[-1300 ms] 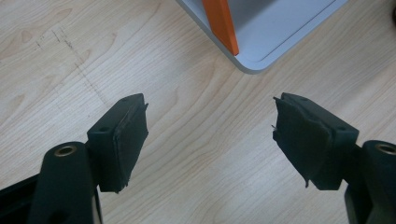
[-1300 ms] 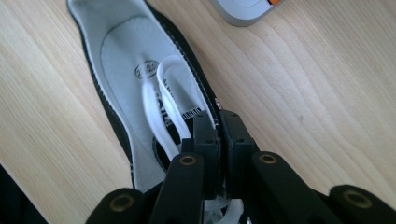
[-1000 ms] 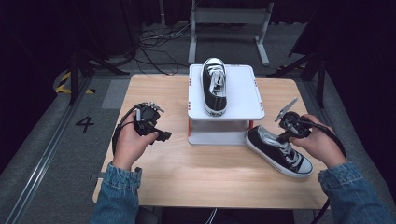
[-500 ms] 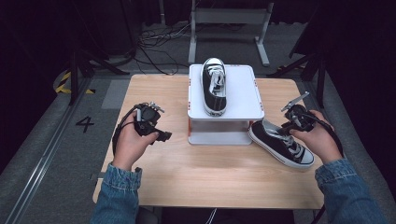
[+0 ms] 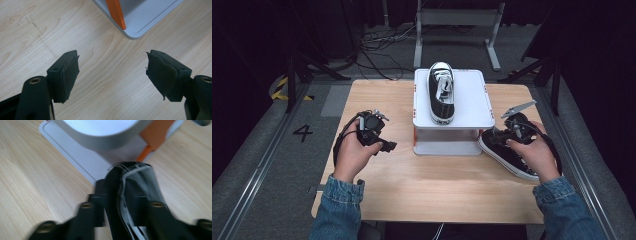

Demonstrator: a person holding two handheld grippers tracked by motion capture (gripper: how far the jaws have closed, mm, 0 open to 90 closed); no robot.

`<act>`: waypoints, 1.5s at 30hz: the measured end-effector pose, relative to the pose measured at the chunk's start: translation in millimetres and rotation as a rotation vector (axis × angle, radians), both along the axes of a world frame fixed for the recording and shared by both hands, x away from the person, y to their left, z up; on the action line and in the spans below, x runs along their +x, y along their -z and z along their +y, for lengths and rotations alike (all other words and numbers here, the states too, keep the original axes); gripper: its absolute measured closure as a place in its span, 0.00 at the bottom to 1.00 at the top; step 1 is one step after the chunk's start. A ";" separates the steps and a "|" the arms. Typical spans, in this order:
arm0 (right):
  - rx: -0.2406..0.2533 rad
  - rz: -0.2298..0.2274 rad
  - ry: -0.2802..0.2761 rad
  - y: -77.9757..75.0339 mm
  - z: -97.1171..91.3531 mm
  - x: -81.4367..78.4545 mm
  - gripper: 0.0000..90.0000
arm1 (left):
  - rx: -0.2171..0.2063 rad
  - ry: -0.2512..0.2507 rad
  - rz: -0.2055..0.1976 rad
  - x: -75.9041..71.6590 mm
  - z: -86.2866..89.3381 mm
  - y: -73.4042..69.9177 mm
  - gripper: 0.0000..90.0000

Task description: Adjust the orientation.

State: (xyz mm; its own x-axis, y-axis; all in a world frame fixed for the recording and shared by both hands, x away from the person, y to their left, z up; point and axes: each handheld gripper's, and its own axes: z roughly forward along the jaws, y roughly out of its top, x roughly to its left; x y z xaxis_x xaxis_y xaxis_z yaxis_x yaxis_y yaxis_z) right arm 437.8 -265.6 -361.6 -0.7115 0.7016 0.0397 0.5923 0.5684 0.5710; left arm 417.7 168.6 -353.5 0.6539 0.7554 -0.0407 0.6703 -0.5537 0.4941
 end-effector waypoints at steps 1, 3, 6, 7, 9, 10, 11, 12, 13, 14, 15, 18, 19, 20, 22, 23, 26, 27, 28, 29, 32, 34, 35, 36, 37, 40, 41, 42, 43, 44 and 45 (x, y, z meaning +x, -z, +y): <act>-0.003 0.001 -0.001 1.0 1.7 -0.7 0.97 | -0.009 -0.004 0.000 -0.1 0.5 0.6 0.29; 0.000 0.000 -0.011 1.5 2.7 -2.8 0.98 | -0.009 -0.007 0.001 0.1 1.5 1.0 0.29; -0.008 0.046 -0.102 -0.6 5.9 -25.7 0.99 | 0.000 -0.010 0.007 1.2 3.5 2.1 0.29; -0.008 0.046 -0.102 -0.6 5.9 -25.7 0.99 | 0.000 -0.010 0.008 1.3 3.6 2.3 0.29; -0.026 0.077 -0.182 2.2 9.5 -46.3 0.99 | -0.007 -0.008 0.003 0.6 2.8 1.9 0.29; -0.027 0.102 -0.213 3.3 9.8 -53.9 0.99 | -0.001 -0.006 0.002 0.3 2.5 0.8 0.29; -0.033 0.129 -0.239 4.4 10.0 -61.4 0.99 | -0.009 -0.011 0.003 -0.2 1.6 1.0 0.29; -0.044 0.156 -0.257 5.8 10.3 -66.9 0.99 | -0.004 -0.006 -0.001 -0.2 0.6 0.7 0.29; -0.061 0.181 -0.287 8.5 11.2 -75.6 0.99 | 0.000 -0.004 0.005 -0.2 -0.5 0.6 0.29; -0.074 0.209 -0.310 11.3 11.4 -81.2 0.98 | -0.003 -0.003 0.005 0.1 -2.1 1.8 0.29; -0.088 0.226 -0.322 15.6 12.8 -87.3 0.98 | 0.005 0.000 0.005 0.3 -2.7 1.9 0.29; -0.102 0.256 -0.335 26.3 15.6 -97.1 0.96 | 0.005 0.007 0.011 0.5 -4.9 3.1 0.29; -0.097 0.246 -0.316 26.5 15.0 -97.9 0.94 | 0.006 0.006 0.010 0.7 -4.8 3.2 0.29; -0.091 0.255 -0.289 25.7 14.5 -97.7 0.91 | 0.004 0.003 0.012 0.8 -4.6 3.0 0.29; -0.095 0.259 -0.263 23.7 12.3 -96.7 0.81 | 0.003 0.005 0.013 0.8 -3.6 2.9 0.29; -0.093 0.245 -0.241 22.0 10.6 -96.6 0.75 | -0.002 0.004 0.011 0.8 -2.8 3.1 0.29; -0.049 0.193 -0.154 12.6 0.6 -94.6 0.66 | 0.000 -0.003 0.011 1.4 -0.9 3.8 0.29; -0.043 0.166 -0.104 8.3 -4.9 -93.2 0.63 | -0.001 -0.003 0.013 1.5 -0.5 4.0 0.29; -0.058 0.138 -0.046 3.9 -10.4 -92.3 0.60 | -0.003 -0.003 0.013 1.4 0.0 4.0 0.29; -0.099 0.098 0.037 -0.5 -18.1 -91.2 0.57 | 0.000 -0.001 0.015 1.4 0.6 3.4 0.29; -0.165 0.057 0.243 -4.1 -36.3 -88.2 0.47 | 0.001 -0.008 0.011 1.0 0.9 3.3 0.29; -0.194 0.091 0.298 0.4 -43.7 -85.4 0.45 | 0.001 -0.001 0.012 1.0 0.3 3.9 0.29; -0.190 0.118 0.303 4.1 -44.9 -84.6 0.42 | 0.003 -0.003 0.012 0.8 0.0 3.8 0.29; -0.181 0.135 0.303 6.2 -45.1 -84.0 0.40 | 0.002 -0.003 0.011 0.7 -0.4 3.8 0.29; -0.171 0.174 0.311 8.5 -44.2 -83.3 0.37 | -0.001 -0.006 0.013 0.6 -0.7 4.0 0.29; -0.164 0.194 0.318 11.1 -39.0 -83.0 0.35 | 0.002 -0.005 0.015 0.7 -1.1 4.2 0.29; -0.166 0.209 0.333 12.8 -37.1 -82.4 0.33 | 0.004 -0.003 0.013 0.9 -0.9 4.4 0.29; -0.177 0.210 0.337 14.5 -36.1 -81.6 0.32 | 0.002 -0.006 0.015 0.8 -1.1 4.6 0.29; -0.187 0.212 0.348 17.3 -34.2 -80.3 0.31 | 0.001 -0.005 0.016 0.8 -1.0 4.8 0.29; -0.188 0.221 0.356 20.6 -32.4 -78.9 0.30 | 0.001 -0.005 0.016 0.8 -1.0 4.8 0.29; -0.192 0.225 0.352 25.2 -30.3 -76.2 0.30 | 0.002 -0.004 0.016 0.7 -0.9 4.8 0.29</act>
